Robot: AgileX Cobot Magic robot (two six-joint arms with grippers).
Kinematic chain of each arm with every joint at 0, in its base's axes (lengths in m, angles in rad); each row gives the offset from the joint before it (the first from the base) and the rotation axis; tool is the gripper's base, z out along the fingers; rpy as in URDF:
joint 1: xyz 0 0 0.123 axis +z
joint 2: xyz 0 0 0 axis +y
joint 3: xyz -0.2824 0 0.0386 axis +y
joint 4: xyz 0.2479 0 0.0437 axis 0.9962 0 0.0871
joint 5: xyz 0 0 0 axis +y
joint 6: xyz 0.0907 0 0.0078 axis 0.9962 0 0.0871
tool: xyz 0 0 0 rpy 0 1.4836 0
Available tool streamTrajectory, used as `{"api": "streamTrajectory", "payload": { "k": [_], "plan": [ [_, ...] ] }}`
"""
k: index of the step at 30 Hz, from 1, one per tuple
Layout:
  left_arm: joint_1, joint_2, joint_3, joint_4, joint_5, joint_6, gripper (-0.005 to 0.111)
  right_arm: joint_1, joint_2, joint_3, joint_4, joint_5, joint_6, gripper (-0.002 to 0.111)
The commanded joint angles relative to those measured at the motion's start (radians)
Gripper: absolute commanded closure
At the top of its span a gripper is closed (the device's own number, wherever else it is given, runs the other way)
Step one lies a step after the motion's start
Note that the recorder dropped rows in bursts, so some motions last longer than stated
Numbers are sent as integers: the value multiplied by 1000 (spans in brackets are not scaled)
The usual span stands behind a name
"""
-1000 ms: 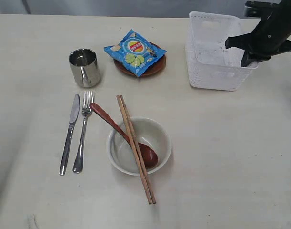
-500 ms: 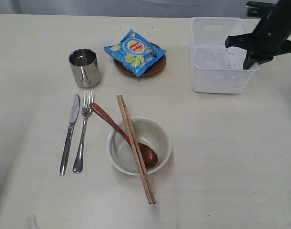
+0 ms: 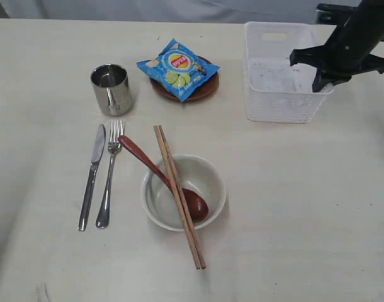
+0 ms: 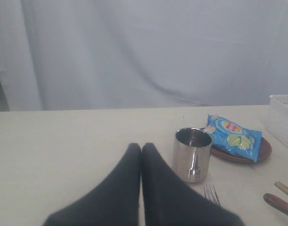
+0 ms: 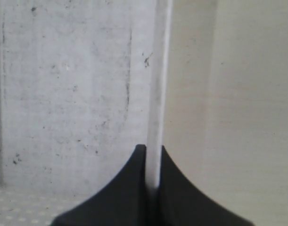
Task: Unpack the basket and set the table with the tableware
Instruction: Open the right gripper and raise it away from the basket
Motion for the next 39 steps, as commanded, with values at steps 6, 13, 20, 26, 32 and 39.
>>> {"api": "streamTrajectory", "payload": {
  "k": [6,13,20,26,32,39],
  "plan": [
    [-2,-4,3,-3,-7,1,107,37,17,0,14,2,4,109],
    [-2,-4,3,-3,-7,1,107,35,17,0,-33,7,57,108],
    [-2,-4,3,-3,-7,1,107,35,9,0,-28,7,57,76],
    [-2,-4,3,-3,-7,1,107,35,-45,-2,-14,-3,64,46],
    [-2,-4,3,-3,-7,1,107,35,-162,-2,-12,-19,85,50],
    [-2,-4,3,-3,-7,1,107,37,-342,0,18,30,64,81]
  ]
}}
